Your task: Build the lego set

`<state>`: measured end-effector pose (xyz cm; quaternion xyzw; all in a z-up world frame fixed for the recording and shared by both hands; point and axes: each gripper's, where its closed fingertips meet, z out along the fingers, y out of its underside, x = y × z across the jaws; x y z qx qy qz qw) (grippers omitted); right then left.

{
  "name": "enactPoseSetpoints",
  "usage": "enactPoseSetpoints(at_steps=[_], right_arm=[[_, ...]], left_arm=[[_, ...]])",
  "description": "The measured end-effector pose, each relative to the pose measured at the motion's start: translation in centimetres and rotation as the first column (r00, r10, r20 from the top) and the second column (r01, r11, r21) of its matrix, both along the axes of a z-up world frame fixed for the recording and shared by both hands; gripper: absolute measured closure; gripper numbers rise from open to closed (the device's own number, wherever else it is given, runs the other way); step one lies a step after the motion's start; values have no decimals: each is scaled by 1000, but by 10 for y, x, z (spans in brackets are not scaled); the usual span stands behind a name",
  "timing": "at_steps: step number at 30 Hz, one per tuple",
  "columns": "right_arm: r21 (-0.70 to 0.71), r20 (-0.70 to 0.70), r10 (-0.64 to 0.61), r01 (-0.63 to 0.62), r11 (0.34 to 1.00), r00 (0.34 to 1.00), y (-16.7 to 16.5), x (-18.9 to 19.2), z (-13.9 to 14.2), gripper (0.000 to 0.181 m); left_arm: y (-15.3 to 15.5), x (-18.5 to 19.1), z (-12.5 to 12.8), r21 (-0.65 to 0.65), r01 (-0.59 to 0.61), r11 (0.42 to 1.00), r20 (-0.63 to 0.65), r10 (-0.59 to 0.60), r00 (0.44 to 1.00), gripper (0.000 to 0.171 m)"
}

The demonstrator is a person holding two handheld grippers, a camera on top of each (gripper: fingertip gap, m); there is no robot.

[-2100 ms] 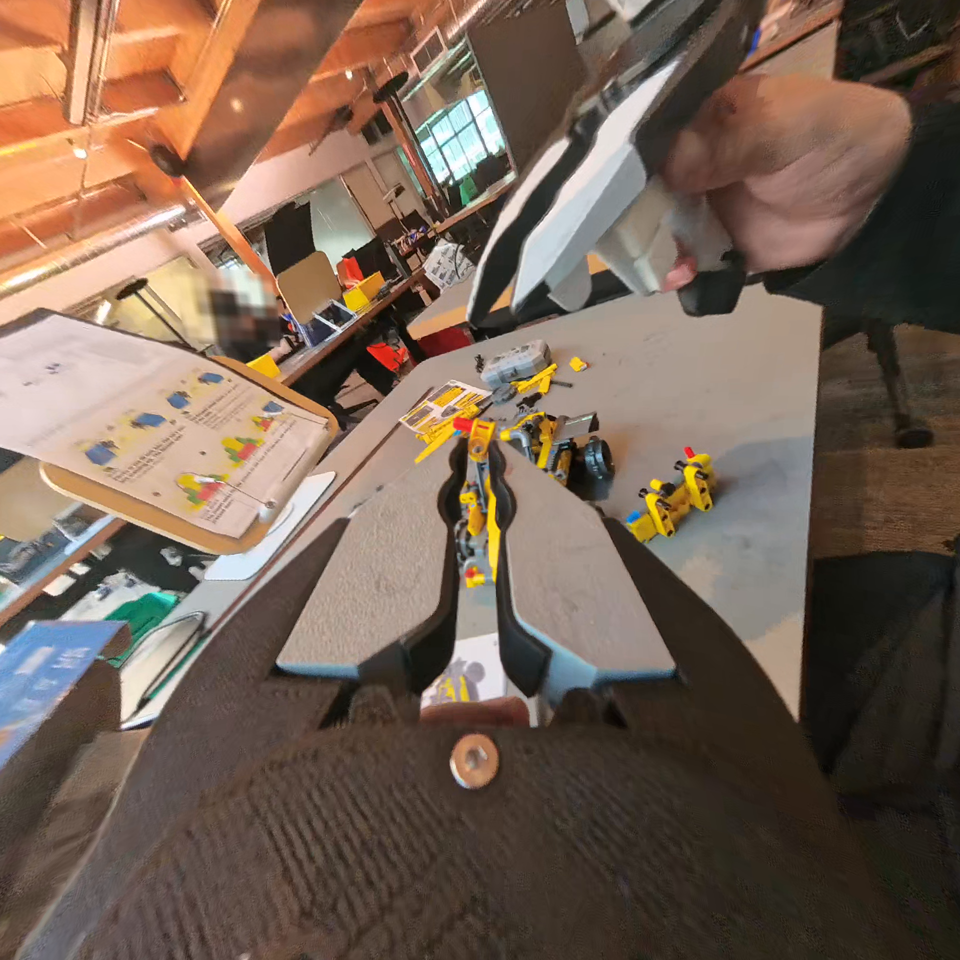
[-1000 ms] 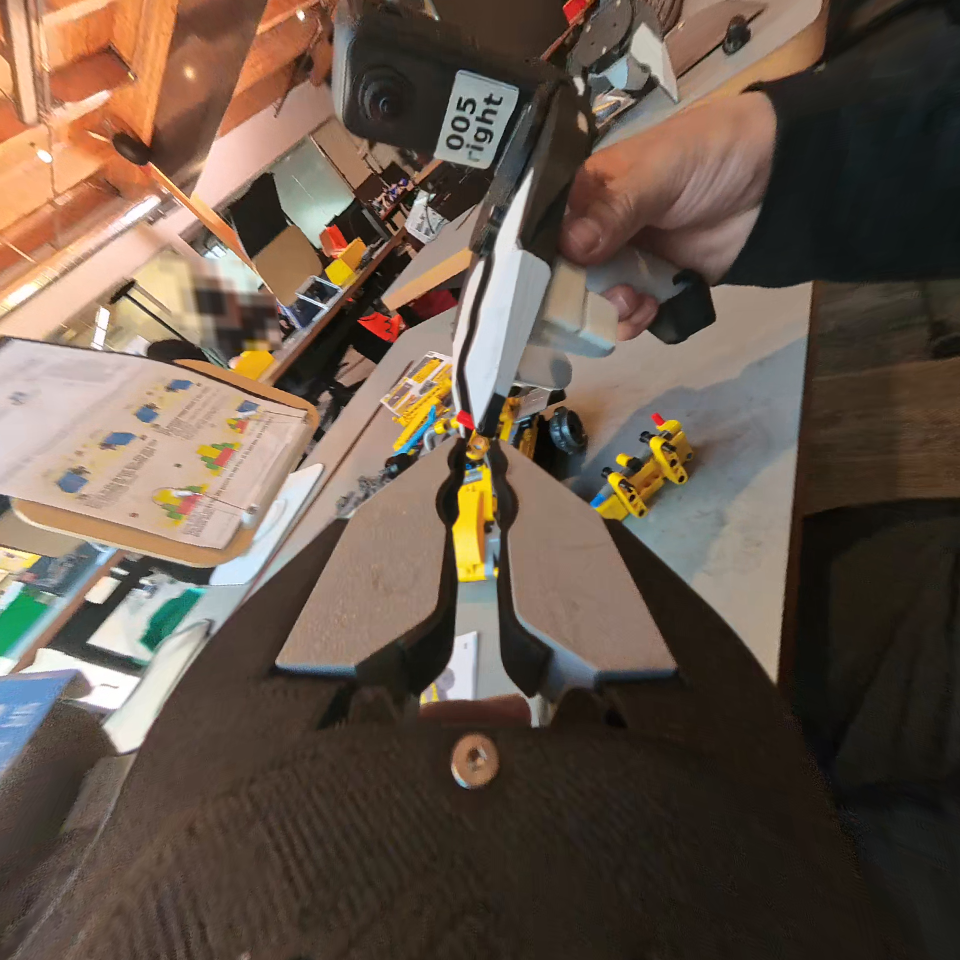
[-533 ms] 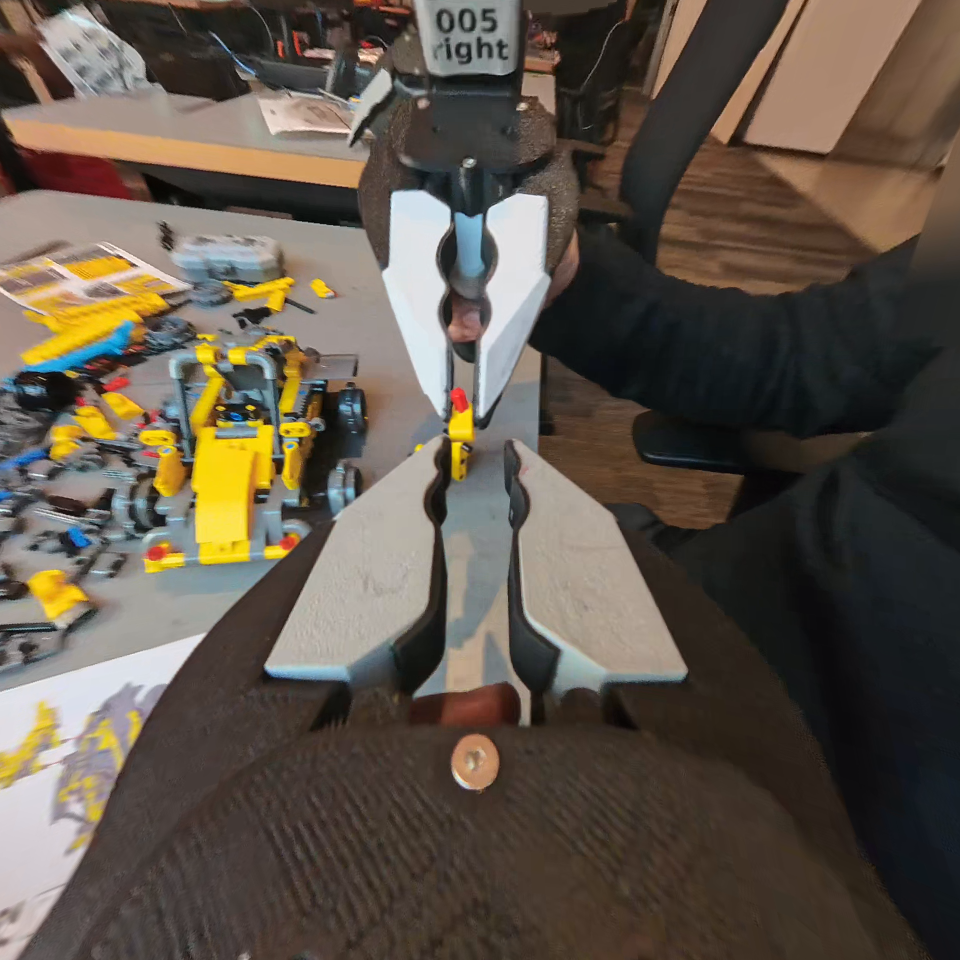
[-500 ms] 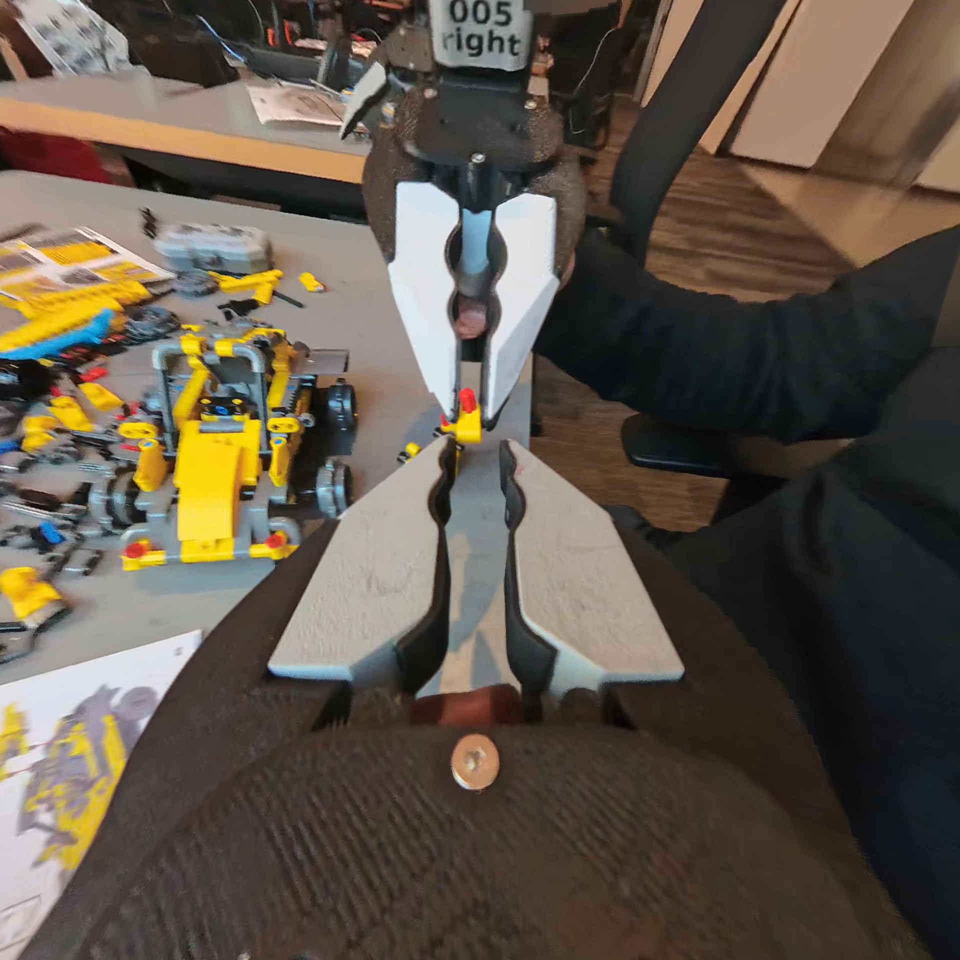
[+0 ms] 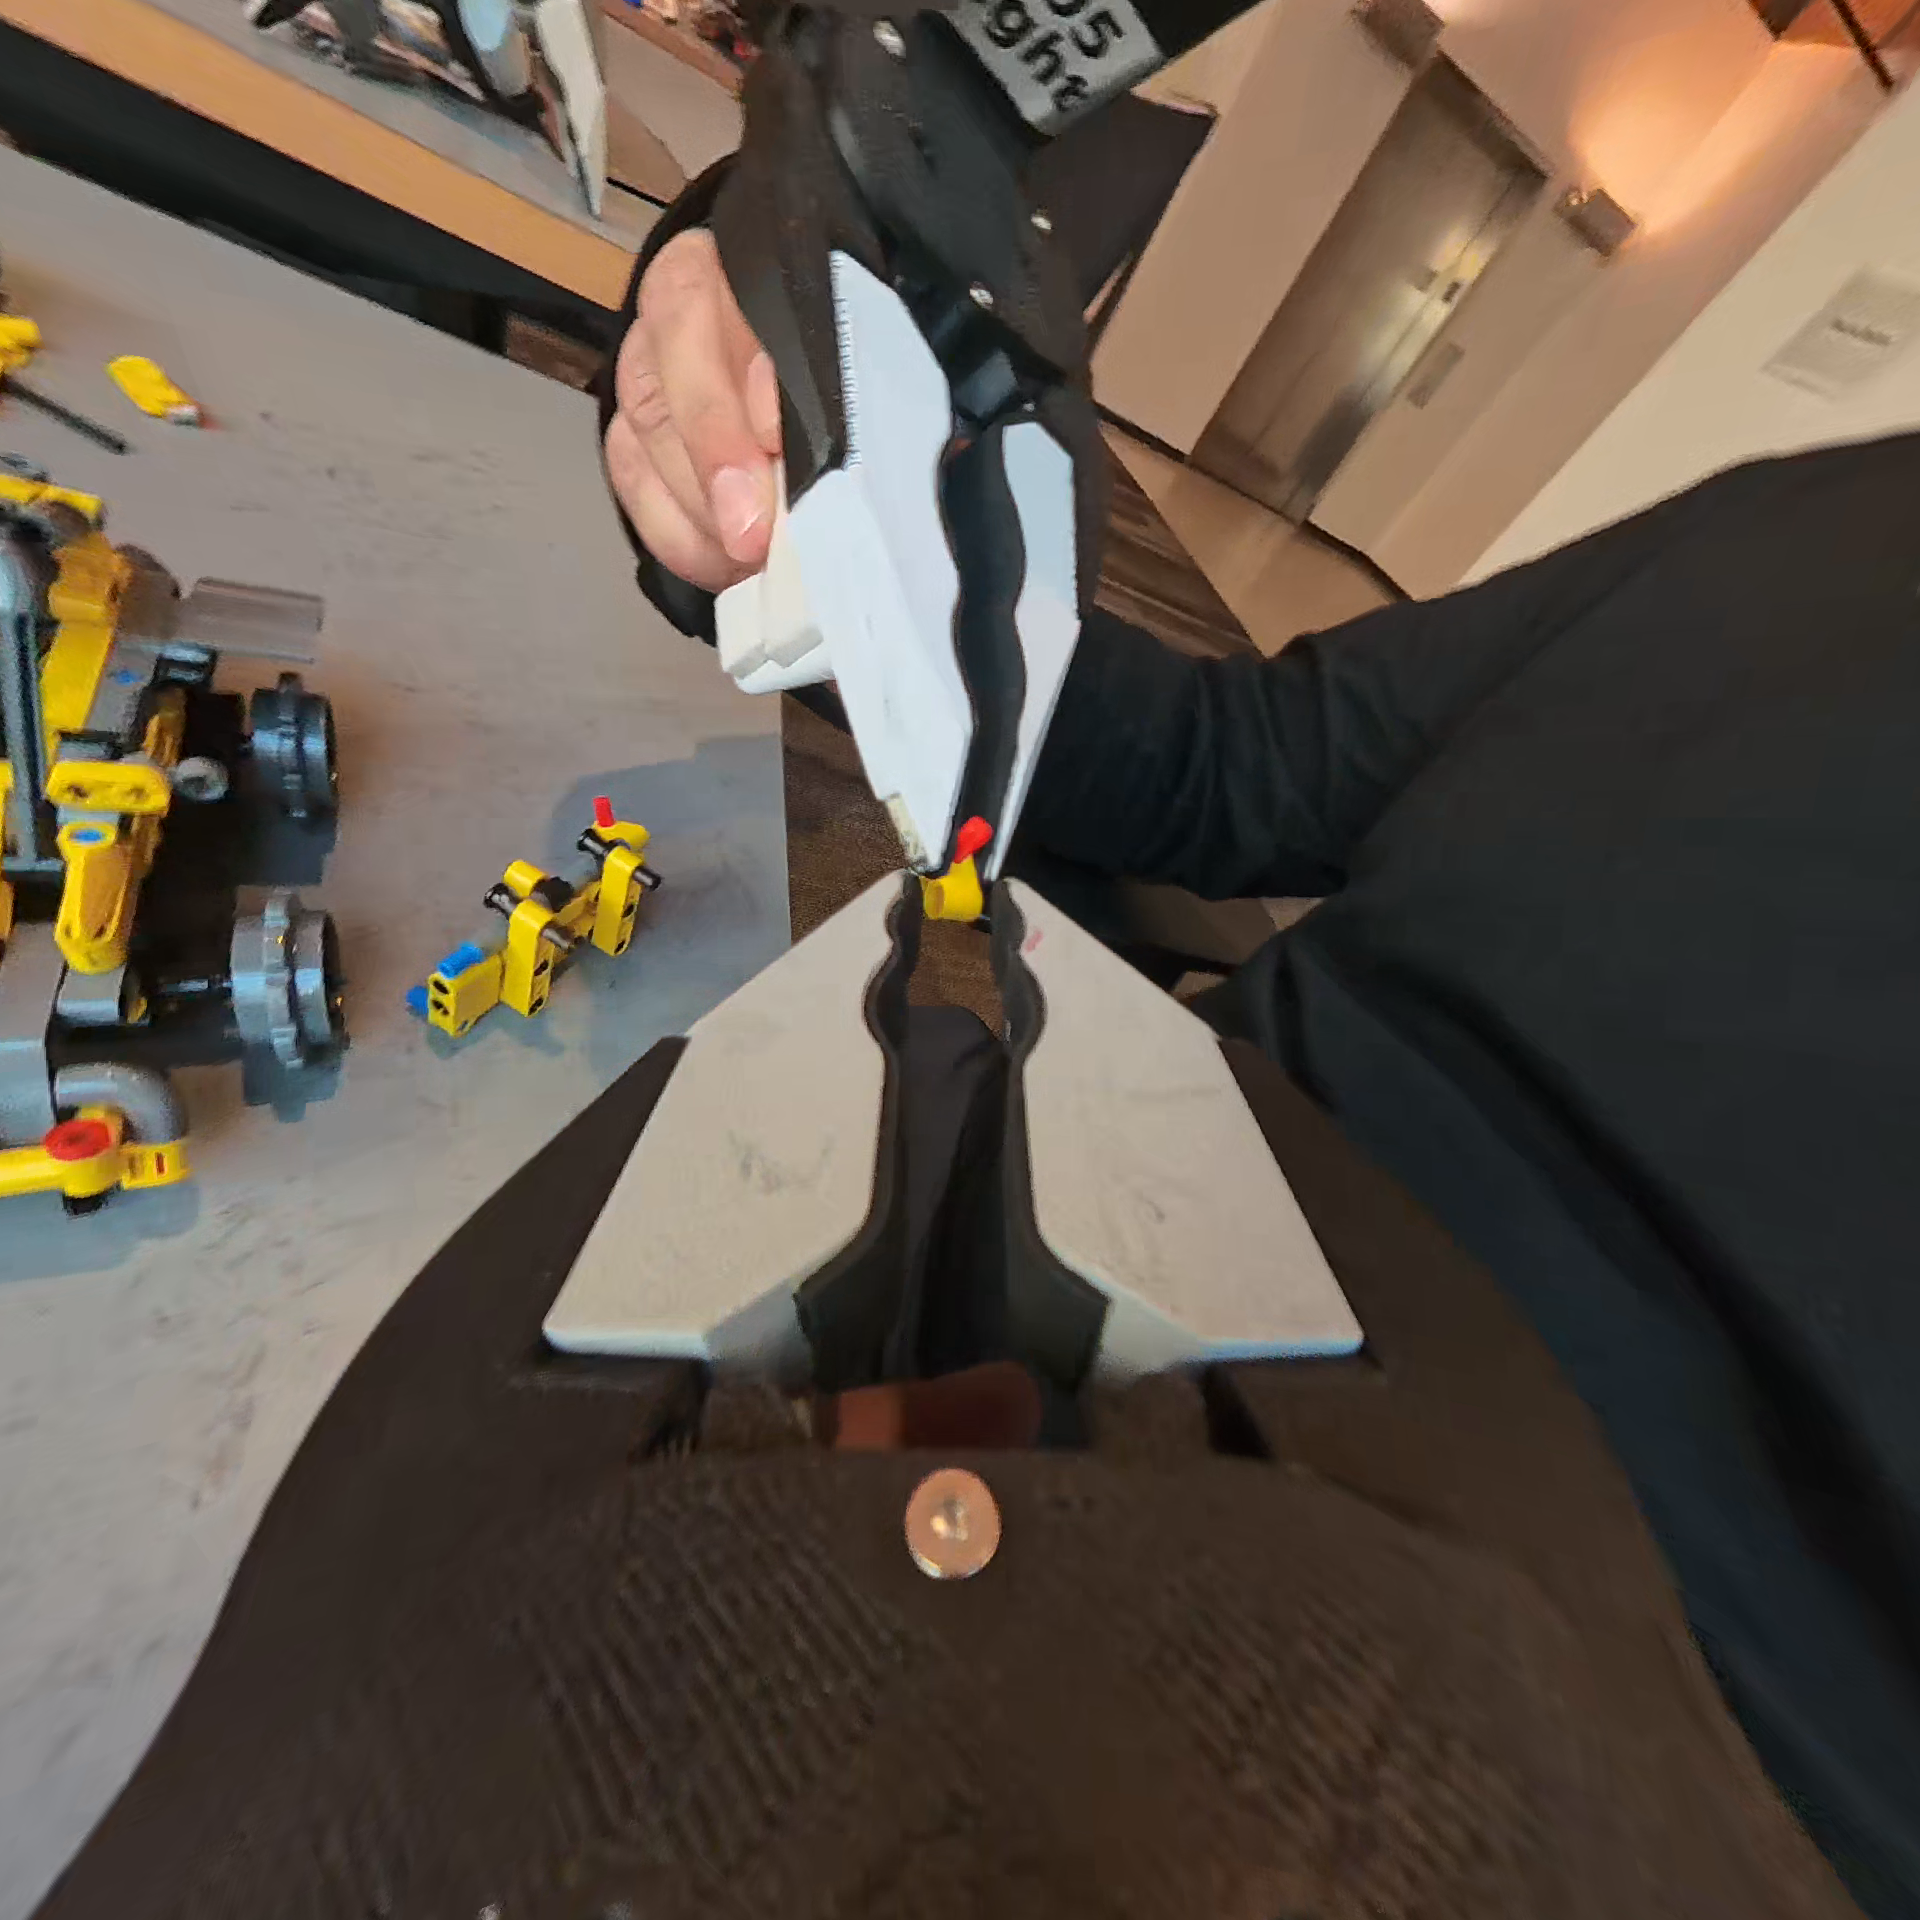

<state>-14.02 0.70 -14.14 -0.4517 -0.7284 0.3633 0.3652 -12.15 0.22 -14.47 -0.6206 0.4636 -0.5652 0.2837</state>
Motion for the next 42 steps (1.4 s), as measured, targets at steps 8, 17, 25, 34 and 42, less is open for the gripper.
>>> enactPoseSetpoints(at_steps=[8, 17, 25, 34, 42], right_arm=[[-141, -154, 16, -38, 989, 988, -3, 8, 35, 175], [-508, -164, 3, -87, 857, 986, 12, 17, 46, 175], [-530, -144, 65, -132, 838, 987, 3, 19, 41, 174], [-591, -122, 118, -167, 789, 986, -4, 17, 33, 174], [-635, -139, 112, -176, 752, 984, 0, 15, 33, 174]], left_arm=[[24, -5, -2, 634, -40, 773, -112, 143, 983, 128], [28, 3, 42, 773, -34, 634, -44, 107, 993, 125], [17, 15, 44, 815, 25, 579, -60, 41, 997, 145], [5, 16, 38, 868, 89, 489, -100, -4, 995, 152], [12, 18, 34, 973, 91, 214, -123, 142, 982, 158]])
